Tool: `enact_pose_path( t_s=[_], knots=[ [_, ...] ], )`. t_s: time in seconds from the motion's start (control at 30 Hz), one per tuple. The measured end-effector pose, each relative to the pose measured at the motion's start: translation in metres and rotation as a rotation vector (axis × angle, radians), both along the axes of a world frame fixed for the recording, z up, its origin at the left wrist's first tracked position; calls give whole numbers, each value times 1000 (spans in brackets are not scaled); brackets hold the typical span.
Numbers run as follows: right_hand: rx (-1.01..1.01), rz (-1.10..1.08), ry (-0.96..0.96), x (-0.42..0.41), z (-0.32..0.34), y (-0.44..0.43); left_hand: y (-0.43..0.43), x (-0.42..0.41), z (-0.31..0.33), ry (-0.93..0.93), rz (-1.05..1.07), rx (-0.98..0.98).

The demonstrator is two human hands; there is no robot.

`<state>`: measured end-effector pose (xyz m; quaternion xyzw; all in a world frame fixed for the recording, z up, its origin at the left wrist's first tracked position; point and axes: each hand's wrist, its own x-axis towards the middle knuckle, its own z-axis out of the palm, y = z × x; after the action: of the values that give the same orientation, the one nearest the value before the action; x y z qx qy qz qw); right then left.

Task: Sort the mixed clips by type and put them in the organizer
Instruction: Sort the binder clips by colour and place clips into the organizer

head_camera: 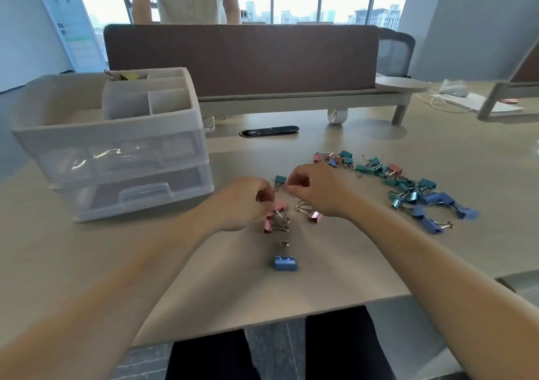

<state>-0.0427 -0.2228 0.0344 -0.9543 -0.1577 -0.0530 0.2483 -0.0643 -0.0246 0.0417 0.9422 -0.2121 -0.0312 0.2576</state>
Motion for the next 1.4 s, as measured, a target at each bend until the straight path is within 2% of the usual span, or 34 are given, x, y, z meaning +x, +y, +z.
enact_pose_path(
  t_s=[0.27, 0.57, 0.77, 0.87, 1.1, 1.33, 1.4],
  knots=[
    [-22, -43, 28, 12, -28, -5, 11, 34, -25, -95, 185, 121],
    [-107, -49, 22, 44, -23, 2, 13, 69, -29, -78, -55, 393],
    [-136, -53, 13, 71, -24, 10, 13, 75, -28, -80, -136, 414],
    [-233, -39, -25, 88, -23, 14, 11, 73, -26, -67, -118, 356],
    [-420, -34, -11, 112, -29, 23, 10, 72, -11, -43, 31, -38],
    [-364, -35, 3, 113, -28, 23, 5, 85, -13, 11, 83, -147],
    [-287, -31, 8, 113, -27, 21, 3, 89, -16, 33, 82, -165]
  ],
)
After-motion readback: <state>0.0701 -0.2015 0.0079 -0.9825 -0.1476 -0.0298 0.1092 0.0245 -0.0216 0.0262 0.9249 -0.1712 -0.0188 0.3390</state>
